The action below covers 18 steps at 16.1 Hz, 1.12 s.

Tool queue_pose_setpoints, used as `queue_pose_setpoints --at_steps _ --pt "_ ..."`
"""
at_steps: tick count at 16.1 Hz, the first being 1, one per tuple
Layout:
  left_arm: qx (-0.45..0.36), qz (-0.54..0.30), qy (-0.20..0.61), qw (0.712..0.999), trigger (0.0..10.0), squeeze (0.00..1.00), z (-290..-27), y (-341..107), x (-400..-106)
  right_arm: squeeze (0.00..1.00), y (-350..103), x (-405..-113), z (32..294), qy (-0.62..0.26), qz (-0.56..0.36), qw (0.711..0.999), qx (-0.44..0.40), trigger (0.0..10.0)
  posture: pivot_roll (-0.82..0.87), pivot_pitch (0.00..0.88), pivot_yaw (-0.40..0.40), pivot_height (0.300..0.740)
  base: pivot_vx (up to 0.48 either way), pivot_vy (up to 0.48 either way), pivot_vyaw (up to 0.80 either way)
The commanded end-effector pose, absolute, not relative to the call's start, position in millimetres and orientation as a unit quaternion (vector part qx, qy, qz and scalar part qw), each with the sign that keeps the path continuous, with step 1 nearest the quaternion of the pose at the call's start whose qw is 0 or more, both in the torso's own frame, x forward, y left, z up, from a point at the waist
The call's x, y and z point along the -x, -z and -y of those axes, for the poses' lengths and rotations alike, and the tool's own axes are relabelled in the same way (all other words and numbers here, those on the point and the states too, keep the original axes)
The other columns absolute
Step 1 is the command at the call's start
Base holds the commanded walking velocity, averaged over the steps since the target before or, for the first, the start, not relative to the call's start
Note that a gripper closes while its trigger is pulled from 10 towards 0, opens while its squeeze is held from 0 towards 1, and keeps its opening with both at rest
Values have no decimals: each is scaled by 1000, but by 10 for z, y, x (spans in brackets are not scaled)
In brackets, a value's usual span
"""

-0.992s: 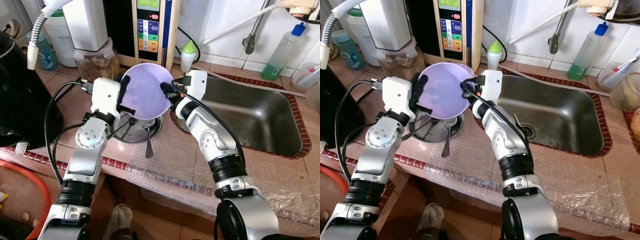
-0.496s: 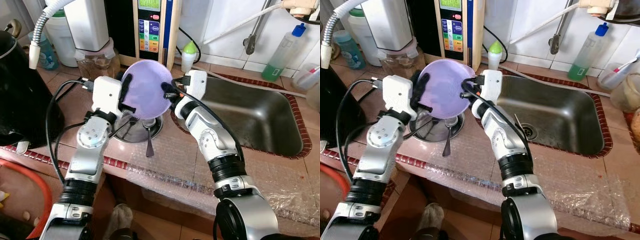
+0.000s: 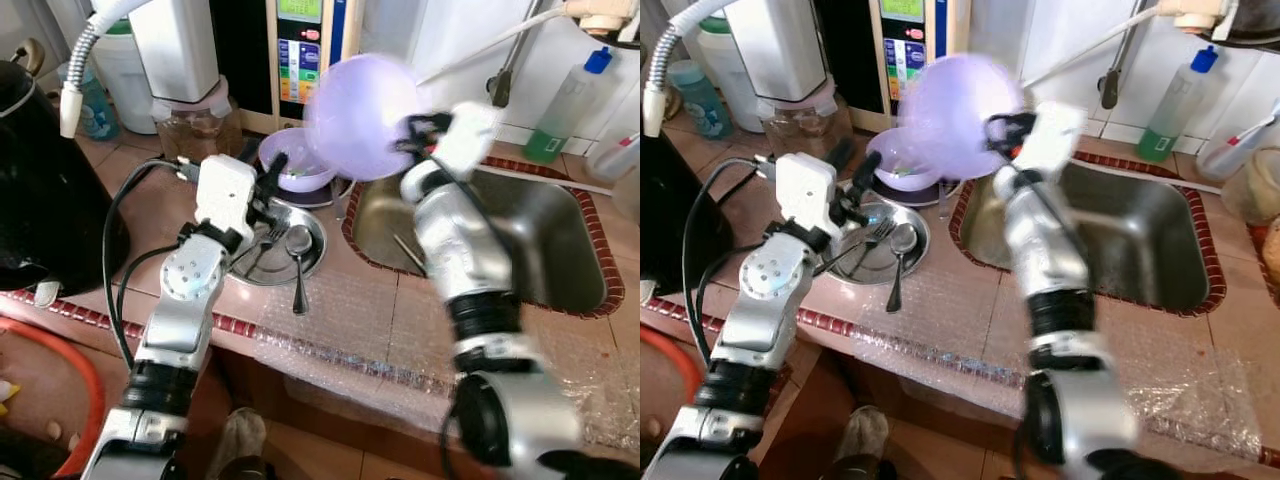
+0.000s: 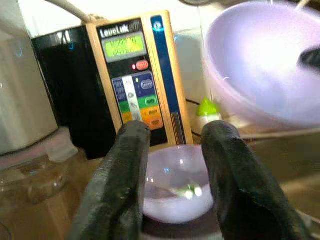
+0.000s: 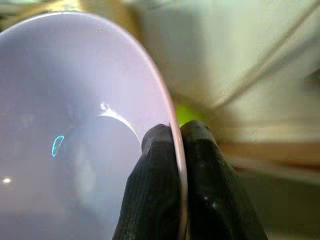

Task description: Kitchen organization

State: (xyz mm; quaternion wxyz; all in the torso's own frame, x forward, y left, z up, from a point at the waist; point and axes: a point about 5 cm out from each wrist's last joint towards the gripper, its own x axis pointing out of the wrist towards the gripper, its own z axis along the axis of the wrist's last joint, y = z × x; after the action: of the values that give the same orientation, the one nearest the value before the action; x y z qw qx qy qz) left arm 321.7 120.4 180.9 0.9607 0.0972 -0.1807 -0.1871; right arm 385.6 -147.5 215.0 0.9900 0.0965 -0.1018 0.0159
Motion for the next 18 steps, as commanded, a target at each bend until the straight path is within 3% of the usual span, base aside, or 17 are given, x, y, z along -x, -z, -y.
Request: queue_pose_setpoints --at_steps 1,7,10,11,12,13,14,18 --pt "-106 175 200 958 10000 1000 -1203 -1775 -3172 0 -2074 -3873 1656 29 85 994 -55 0 30 0 -4 740 0 0 0" --pt "-133 112 229 958 10000 1000 -1356 -1415 -2901 0 -1451 -3731 2374 170 -39 984 49 0 34 0 -5 740 0 0 0" --pt "-139 105 238 956 10000 1000 -1334 -1397 -2874 0 -1133 -3612 2521 215 -109 970 12 5686 43 0 -9 740 0 0 0" --pt "-138 103 241 955 10000 1000 -1322 -1399 -2870 0 -1059 -3586 2527 221 -124 967 -2 9333 46 0 -10 740 0 0 0" --pt "-137 102 245 954 10000 1000 -1310 -1400 -2865 0 -999 -3568 2521 223 -137 965 -13 10000 47 0 -10 740 0 0 0" --pt "-139 99 248 954 10000 1000 -1304 -1395 -2862 0 -971 -3557 2517 223 -142 964 -17 10000 48 0 -9 740 0 0 0" --pt "-141 98 249 953 10000 1000 -1303 -1391 -2859 965 -940 -3544 2513 224 -148 963 -26 10000 49 0 -7 740 0 0 0" --pt "-120 76 215 966 10000 1000 -1341 -1334 -2858 1000 -852 -3532 2403 202 -153 966 -56 10000 45 0 -1 740 0 0 0"
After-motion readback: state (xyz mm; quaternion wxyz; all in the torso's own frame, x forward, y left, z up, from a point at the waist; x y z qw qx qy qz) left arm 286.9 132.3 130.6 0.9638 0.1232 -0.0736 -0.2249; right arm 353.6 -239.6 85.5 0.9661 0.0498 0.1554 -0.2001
